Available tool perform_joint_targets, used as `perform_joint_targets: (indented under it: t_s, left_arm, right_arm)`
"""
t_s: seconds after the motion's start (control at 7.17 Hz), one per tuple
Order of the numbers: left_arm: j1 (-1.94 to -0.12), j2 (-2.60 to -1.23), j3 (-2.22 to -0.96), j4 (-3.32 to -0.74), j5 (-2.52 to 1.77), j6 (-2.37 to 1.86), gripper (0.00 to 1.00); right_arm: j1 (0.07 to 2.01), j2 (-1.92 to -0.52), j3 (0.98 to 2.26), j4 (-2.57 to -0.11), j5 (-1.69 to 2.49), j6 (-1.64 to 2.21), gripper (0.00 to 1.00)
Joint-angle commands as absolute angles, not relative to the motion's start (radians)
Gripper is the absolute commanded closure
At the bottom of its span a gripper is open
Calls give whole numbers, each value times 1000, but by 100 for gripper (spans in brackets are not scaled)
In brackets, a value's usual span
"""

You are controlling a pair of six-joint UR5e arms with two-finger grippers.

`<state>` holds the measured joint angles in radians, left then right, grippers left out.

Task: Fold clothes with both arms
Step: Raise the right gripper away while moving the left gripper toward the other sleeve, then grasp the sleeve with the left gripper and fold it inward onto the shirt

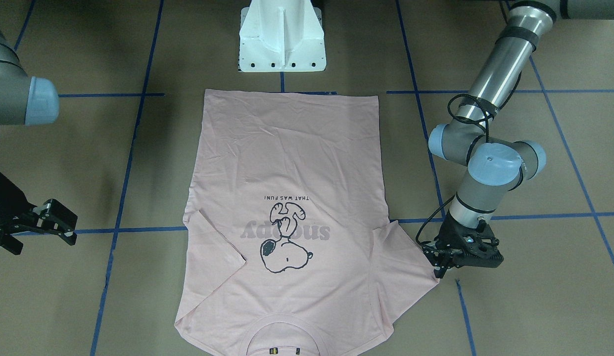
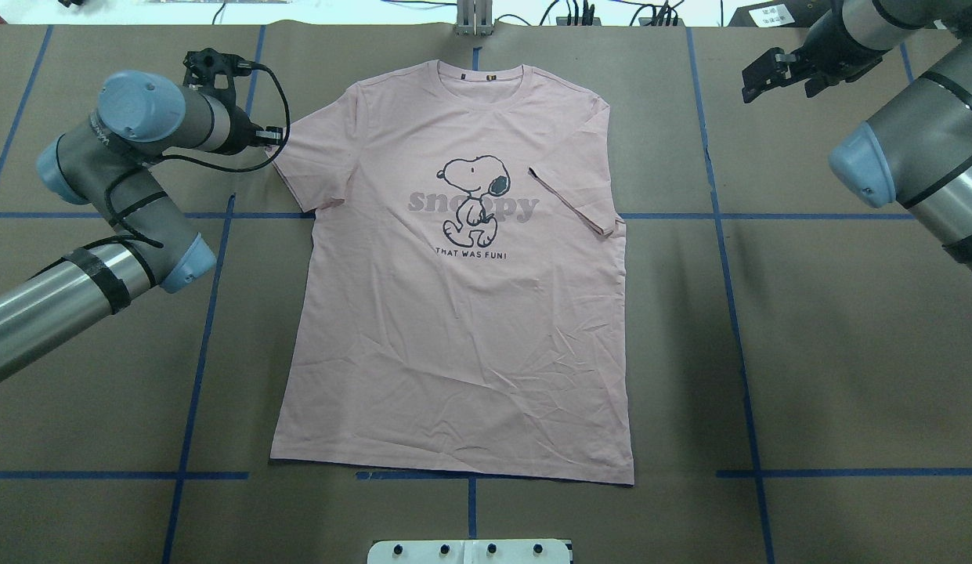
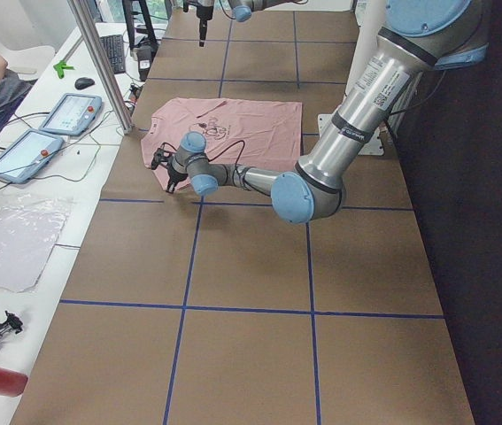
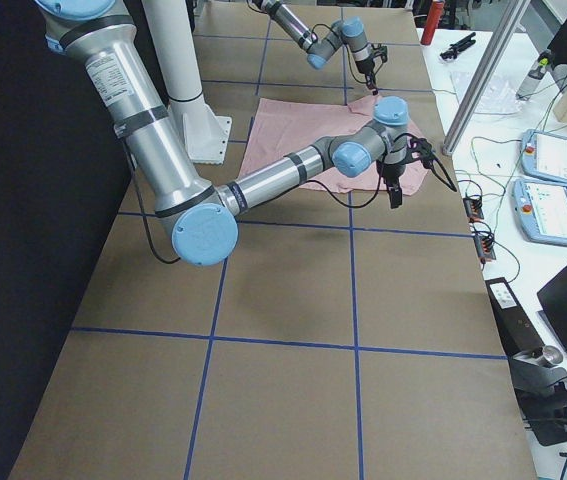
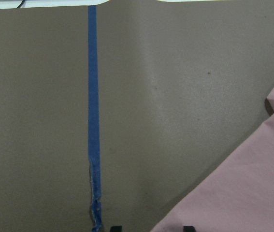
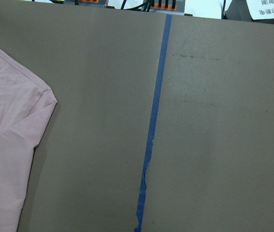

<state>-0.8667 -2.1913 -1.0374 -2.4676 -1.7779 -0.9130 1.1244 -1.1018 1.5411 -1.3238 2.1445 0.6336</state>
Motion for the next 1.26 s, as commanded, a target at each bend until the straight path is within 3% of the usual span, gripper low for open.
perform_joint_targets:
  t_s: [0.0,0.28,0.42,0.7,0.84,1.12]
  left_arm:
    - [-870,-2178,-1138,-2436,-1792,-893,100]
    - [-862,-2218,-1298,-2131,-1824,-908,100]
    - [-853,-2306,-1317,-1945,-1815,-920,100]
    - [-757,-2444,-1237,-1861,-1758,-1024,100]
    - [-746,-2545,-1098,-1855,-1749,-1041,100]
    - [-741,-2565,-1052,-1856,-1741,-1011,97]
  right_arm:
    - [1124,-1103,1543,-1324,2146,638,0]
    - [1124,-1104,1546,-1324,2143,644,0]
    - [1124,-1112,1549,-1324,2143,646,0]
    - [1123,-1112,1549,-1324,2143,649,0]
    - [1123,-1112,1548,-1322,2144,649,0]
    - [1121,-1111,1545,-1324,2145,649,0]
